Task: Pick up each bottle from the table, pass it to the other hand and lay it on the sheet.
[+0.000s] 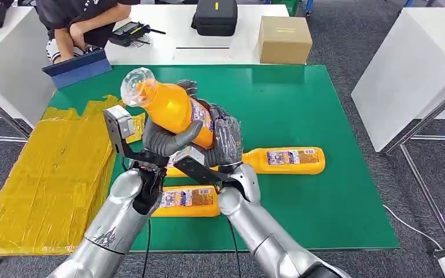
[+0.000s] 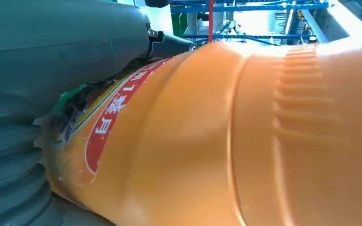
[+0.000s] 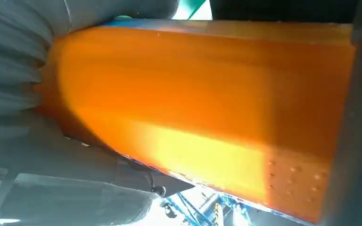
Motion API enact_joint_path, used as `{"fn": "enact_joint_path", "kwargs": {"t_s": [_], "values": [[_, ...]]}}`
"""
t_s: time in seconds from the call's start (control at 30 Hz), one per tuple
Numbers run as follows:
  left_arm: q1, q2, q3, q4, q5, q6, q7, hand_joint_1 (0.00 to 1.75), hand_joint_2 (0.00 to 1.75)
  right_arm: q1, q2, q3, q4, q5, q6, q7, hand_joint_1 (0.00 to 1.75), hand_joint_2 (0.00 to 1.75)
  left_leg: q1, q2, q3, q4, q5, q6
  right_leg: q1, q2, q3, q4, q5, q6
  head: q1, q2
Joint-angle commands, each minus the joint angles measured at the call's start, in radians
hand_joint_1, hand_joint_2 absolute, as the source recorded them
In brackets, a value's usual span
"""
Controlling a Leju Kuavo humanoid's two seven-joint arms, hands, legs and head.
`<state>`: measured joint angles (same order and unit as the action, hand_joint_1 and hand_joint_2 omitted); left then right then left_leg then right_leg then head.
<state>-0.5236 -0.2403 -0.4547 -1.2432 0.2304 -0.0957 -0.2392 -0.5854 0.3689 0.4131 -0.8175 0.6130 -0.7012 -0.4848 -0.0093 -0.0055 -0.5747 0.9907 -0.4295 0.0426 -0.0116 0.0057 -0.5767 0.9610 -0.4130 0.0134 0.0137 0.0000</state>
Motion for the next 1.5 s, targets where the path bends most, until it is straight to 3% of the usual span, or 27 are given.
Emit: {"fn": "enact_joint_path", "kwargs": {"t_s": [0.03,0.43,0.6,0.63,0.67,0.7,0.9,1.3,1.5], "values": [[-0.038,0.008,-0.033,0.033,0.002,0.002,0.005,1.75,1.75,-0.033,-0.02,0.036,0.019,-0.001,0.003,-0.015,1.75,1.75,0.001,-0.001,0.002,0.001,-0.001,-0.003,0.001,-0.002,0.003,0.0,-0.001,-0.001,0.0,0.0],[-0.022,0.016,-0.012,-0.009,-0.018,0.072,-0.008,1.75,1.75,-0.021,-0.02,0.045,0.055,-0.109,0.003,-0.058,1.75,1.75,0.001,0.0,0.003,0.0,-0.001,-0.004,0.001,-0.001,0.004,-0.001,-0.001,-0.001,0.0,0.0],[0.003,0.03,0.024,-0.061,-0.092,0.144,-0.032,1.75,1.75,-0.03,-0.02,0.065,0.089,-0.281,0.003,-0.114,1.75,1.75,0.001,0.001,0.004,0.0,-0.002,-0.004,0.001,0.0,0.004,0.0,-0.001,-0.001,0.0,0.0],[0.008,0.033,0.032,-0.068,-0.101,0.154,-0.034,1.75,1.75,-0.026,-0.02,0.061,0.084,-0.293,0.003,-0.121,1.61,1.75,0.001,0.001,0.003,0.0,-0.001,-0.003,0.001,0.001,0.003,-0.001,-0.001,-0.001,0.0,0.0],[0.013,0.039,0.043,-0.079,-0.106,0.158,-0.035,1.75,1.75,-0.02,-0.02,0.058,0.076,-0.299,0.003,-0.125,0.98,1.75,0.0,0.001,0.002,-0.001,-0.001,-0.002,0.0,0.0,0.002,-0.001,0.0,-0.001,0.0,0.0],[0.019,0.044,0.056,-0.09,-0.125,0.175,-0.037,1.75,1.75,-0.008,-0.02,0.067,0.06,-0.342,0.003,-0.137,0.0,1.75,0.001,0.001,0.004,0.0,-0.001,-0.003,0.001,0.0,0.003,0.0,-0.001,-0.001,0.0,0.0],[0.047,0.067,0.117,-0.11,-0.174,0.219,-0.048,1.75,1.75,0.053,-0.045,0.12,-0.047,-0.464,0.031,-0.171,0.0,1.75,0.001,0.002,0.004,-0.001,-0.001,-0.003,0.001,0.001,0.004,-0.001,-0.001,-0.001,0.0,0.0],[0.051,0.065,0.129,-0.109,-0.183,0.221,-0.051,1.75,1.75,0.068,-0.061,0.136,-0.094,-0.47,0.046,-0.149,0.0,1.75,0.001,0.0,0.001,0.0,0.0,-0.002,0.001,0.0,0.001,0.0,0.0,-0.001,0.0,0.0],[0.076,0.098,0.204,-0.129,-0.262,0.298,-0.066,1.75,1.75,0.245,-0.19,0.161,-0.501,-0.431,0.065,-0.066,0.0,1.75,0.0,-0.002,0.002,-0.001,0.0,-0.002,0.001,-0.002,0.003,-0.002,-0.001,-0.001,0.0,0.0]]}}
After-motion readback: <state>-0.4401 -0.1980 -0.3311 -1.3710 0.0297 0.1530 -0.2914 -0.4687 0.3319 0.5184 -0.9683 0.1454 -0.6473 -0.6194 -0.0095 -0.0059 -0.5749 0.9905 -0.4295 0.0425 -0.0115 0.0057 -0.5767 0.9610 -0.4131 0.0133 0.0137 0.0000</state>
